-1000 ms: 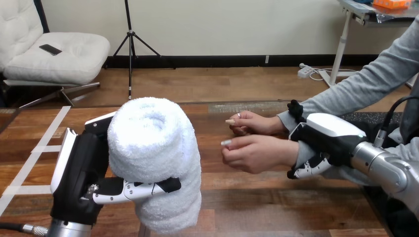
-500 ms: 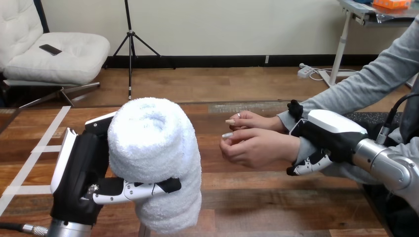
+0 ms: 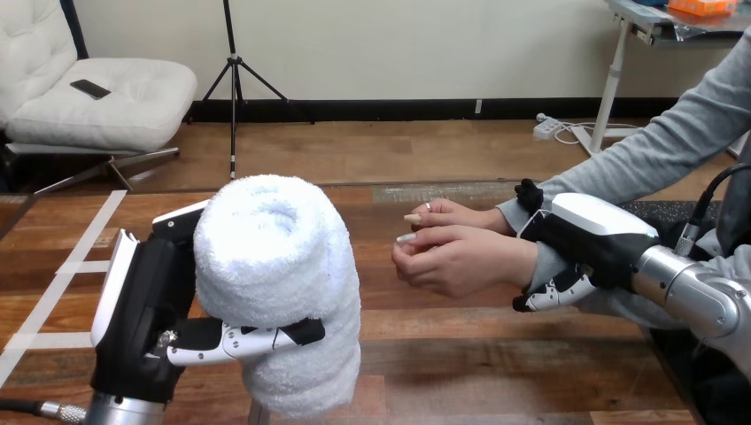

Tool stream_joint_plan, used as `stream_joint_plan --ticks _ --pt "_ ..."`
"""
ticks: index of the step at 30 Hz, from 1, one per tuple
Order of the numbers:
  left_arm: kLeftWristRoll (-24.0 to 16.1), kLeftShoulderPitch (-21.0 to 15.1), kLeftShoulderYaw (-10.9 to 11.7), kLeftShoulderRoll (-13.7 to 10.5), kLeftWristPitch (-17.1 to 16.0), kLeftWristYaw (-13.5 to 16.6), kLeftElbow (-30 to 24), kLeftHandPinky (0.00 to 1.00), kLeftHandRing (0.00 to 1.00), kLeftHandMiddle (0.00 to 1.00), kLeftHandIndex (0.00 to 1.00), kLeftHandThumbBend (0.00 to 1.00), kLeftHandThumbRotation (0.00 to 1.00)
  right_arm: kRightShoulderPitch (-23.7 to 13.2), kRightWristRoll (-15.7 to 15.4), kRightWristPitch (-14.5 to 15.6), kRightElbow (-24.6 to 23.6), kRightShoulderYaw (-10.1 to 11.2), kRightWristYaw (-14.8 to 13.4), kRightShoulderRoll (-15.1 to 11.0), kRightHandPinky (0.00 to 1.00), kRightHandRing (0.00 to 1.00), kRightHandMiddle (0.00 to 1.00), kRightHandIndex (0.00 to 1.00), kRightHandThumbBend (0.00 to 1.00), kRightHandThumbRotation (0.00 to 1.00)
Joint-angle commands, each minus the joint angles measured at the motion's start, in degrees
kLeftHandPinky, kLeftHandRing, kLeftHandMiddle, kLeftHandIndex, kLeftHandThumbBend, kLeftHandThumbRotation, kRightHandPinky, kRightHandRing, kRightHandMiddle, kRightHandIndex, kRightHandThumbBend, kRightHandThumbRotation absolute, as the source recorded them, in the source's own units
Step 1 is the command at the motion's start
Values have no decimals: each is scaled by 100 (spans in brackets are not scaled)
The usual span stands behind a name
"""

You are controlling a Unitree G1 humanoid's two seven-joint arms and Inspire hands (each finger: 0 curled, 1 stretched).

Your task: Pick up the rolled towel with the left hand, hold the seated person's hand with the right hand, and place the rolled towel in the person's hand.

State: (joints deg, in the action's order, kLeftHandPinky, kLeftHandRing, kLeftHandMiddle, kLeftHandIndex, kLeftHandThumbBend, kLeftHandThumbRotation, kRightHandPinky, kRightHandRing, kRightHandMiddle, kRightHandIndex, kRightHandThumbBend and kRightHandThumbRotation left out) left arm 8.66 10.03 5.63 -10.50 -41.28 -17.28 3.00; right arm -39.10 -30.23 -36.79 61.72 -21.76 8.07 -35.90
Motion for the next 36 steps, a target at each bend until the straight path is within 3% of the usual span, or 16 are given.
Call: stream_joint_plan --ticks 1,7,16,36 --pt "24 -529 110 -4 -144 111 44 22 27 33 36 61 0 -219 243 -102 -334 266 13 -13 19 22 28 27 54 9" --pt "60 -732 126 13 -67 155 258 23 28 34 36 61 0 -217 292 -112 -386 272 69 -28 19 23 28 27 54 10" --pt "-298 -1148 216 -62 -111 419 741 26 30 36 36 63 0 -236 281 -207 -365 262 29 -27 20 23 28 28 54 10" --pt "-528 -2217 278 -182 -49 558 2009 28 32 37 38 62 0 -194 315 -260 -484 284 73 -37 20 23 28 28 54 11"
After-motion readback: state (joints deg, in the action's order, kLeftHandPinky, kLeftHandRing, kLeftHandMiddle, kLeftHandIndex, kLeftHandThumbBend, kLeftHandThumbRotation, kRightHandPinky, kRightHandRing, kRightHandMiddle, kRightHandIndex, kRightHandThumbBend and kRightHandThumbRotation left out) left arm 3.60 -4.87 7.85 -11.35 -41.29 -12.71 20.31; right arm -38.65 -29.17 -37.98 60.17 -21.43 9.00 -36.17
